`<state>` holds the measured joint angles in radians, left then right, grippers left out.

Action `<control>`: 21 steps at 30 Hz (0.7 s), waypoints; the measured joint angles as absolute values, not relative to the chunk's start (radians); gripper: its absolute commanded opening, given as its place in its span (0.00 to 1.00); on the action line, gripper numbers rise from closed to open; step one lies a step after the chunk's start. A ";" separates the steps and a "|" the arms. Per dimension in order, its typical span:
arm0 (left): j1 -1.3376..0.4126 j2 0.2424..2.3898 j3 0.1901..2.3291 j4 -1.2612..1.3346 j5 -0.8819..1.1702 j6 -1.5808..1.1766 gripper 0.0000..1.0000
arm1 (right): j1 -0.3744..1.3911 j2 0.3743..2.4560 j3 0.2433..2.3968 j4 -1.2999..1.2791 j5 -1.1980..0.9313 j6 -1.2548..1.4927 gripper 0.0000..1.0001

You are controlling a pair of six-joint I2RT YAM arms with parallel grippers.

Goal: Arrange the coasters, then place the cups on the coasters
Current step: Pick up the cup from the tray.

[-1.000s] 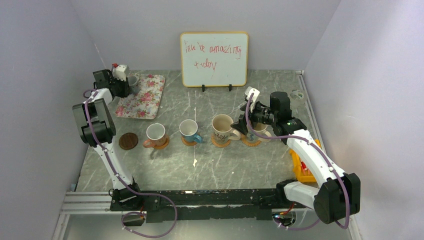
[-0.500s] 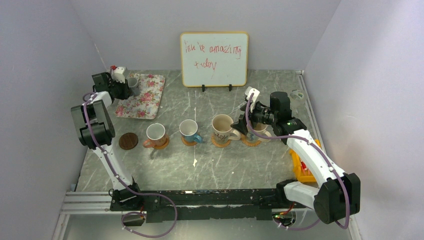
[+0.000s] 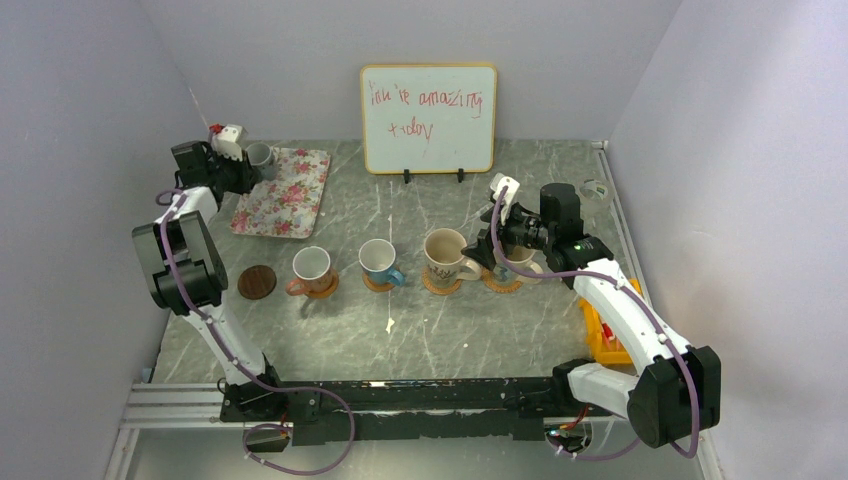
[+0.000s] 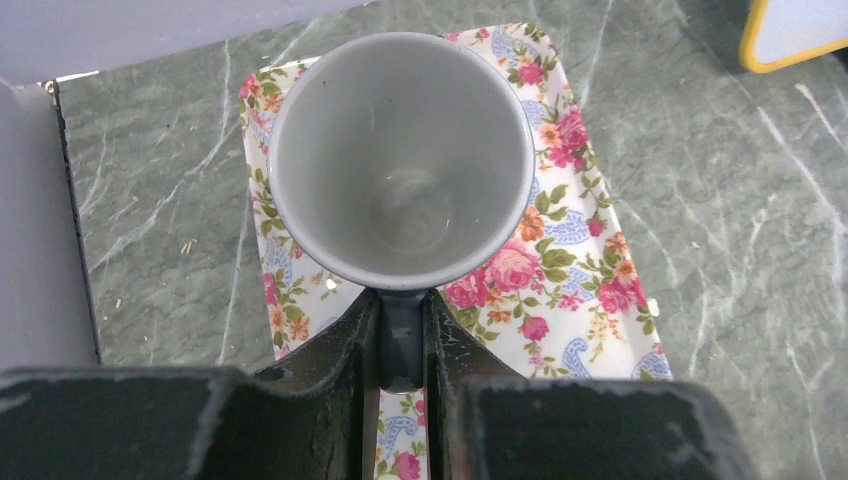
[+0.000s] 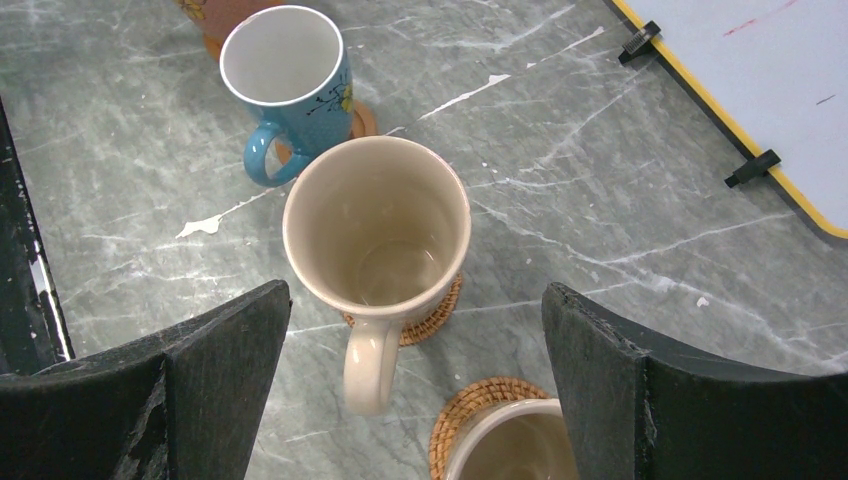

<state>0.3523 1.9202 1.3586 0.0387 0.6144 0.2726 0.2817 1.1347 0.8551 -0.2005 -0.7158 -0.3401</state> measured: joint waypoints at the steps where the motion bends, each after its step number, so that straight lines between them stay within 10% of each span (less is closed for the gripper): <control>1: 0.352 1.910 1.354 0.040 0.617 0.276 0.05 | 0.282 1.135 0.855 -0.200 -0.716 -0.340 1.00; 21: 0.506 1.685 1.129 -0.140 0.754 0.461 0.05 | 0.282 1.135 0.855 -0.201 -0.720 -0.340 1.00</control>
